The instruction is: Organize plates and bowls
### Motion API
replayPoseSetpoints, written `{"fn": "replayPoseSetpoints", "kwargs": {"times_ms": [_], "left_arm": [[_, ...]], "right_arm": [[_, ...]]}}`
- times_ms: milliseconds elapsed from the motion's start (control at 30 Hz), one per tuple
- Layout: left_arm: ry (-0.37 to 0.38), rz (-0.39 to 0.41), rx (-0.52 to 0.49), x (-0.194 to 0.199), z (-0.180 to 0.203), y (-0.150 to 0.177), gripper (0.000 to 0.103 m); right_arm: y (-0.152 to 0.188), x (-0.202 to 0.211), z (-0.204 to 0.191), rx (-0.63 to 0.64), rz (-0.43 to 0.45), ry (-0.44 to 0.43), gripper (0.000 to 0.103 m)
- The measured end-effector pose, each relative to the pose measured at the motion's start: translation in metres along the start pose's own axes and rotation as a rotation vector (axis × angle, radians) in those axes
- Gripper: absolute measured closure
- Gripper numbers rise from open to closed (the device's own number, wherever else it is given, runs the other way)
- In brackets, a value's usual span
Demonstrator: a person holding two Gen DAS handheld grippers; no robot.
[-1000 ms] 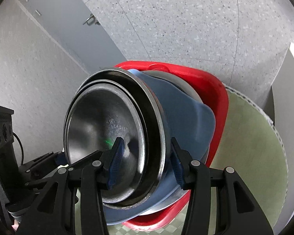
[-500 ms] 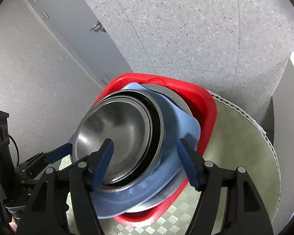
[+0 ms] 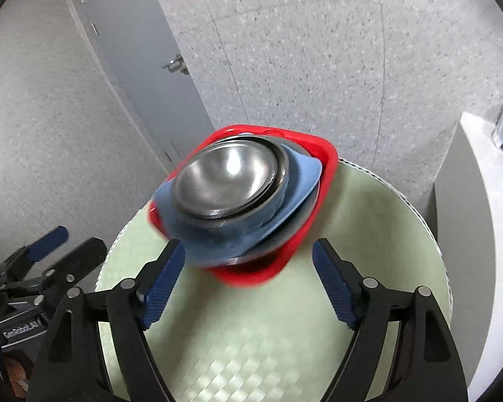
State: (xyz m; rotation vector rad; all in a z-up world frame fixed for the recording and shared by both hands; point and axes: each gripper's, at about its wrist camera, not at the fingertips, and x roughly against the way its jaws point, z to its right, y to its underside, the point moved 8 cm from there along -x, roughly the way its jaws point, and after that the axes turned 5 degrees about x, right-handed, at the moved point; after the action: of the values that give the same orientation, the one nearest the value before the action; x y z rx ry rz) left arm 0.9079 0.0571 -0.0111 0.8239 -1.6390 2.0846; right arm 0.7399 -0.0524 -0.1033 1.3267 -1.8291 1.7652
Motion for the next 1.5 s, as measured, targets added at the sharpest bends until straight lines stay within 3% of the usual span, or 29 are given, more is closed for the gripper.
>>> {"fn": "replayPoseSetpoints", "kwargs": {"times_ms": [233,500,867,1000,1200,1500], "left_arm": [[-0.005,0.118,-0.055,0.116,-0.016,0.071,0.001],[0.023,0.203,-0.093,0.252,-0.031,0.159,0.001],[0.069,0.314,-0.130,0.412,-0.045,0.275,0.001],[0.058,0.366,-0.150,0.472,-0.044,0.337,0.001],[0.045,0.367,-0.124,0.537,-0.038,0.429,0.001],[-0.005,0.343,-0.094,0.666,-0.024,0.565,0.001]], "right_arm": [[0.053,0.085,-0.052,0.027,0.109,0.047,0.012],[0.119,0.175,-0.096,-0.005,0.179,0.073,0.011],[0.212,0.290,-0.117,-0.001,0.268,0.145,0.007],[0.247,0.327,-0.122,0.021,0.296,0.162,0.005],[0.309,0.382,-0.128,0.065,0.337,0.169,0.001],[0.399,0.451,-0.134,0.101,0.348,0.144,0.000]]}}
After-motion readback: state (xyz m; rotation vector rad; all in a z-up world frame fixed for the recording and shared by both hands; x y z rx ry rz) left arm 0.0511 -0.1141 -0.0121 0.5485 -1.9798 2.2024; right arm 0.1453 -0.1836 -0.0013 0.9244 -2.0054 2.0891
